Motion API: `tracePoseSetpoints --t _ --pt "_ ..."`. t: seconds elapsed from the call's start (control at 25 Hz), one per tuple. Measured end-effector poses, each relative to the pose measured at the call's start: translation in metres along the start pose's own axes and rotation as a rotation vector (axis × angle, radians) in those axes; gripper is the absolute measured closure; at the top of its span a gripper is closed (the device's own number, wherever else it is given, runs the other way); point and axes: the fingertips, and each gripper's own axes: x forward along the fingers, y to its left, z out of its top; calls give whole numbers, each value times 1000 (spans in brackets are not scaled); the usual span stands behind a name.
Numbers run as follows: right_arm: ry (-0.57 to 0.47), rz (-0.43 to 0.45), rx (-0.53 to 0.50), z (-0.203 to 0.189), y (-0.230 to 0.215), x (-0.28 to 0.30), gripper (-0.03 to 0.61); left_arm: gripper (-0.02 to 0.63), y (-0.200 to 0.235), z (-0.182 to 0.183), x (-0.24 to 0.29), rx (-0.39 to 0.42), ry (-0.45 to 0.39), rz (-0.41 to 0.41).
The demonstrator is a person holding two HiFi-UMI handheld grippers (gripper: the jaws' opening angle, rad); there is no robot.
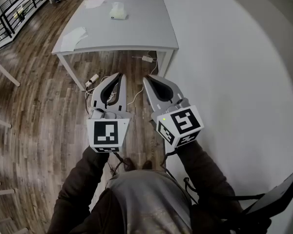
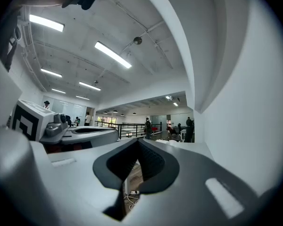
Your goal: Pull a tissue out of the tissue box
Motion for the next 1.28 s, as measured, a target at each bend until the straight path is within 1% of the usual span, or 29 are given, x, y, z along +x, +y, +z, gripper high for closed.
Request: tracePoseSetpoints --t 0.4,0.52,0.64,0.84,0.92,1.08,1.28 --pt "16 -6 -4 -8 8 25 578 615 27 -14 4 -14 9 0" --pt "4 -6 30 -8 10 37 578 615 42 -19 6 -19 11 5" --pt "0 -31 73 -10 5 47 577 615 60 -28 7 -17 24 16" --pt "-4 -64 49 -12 -9 69 577 615 85 -49 18 -21 61 32" --pt "-7 -67 38 -12 -15 81 577 615 95 -56 26 -26 80 45" --pt "-18 -67 33 -19 -33 111 577 615 110 -73 53 -24 84 46" --pt "-29 -79 33 -33 -80 167 577 615 134 -97 114 -10 106 43"
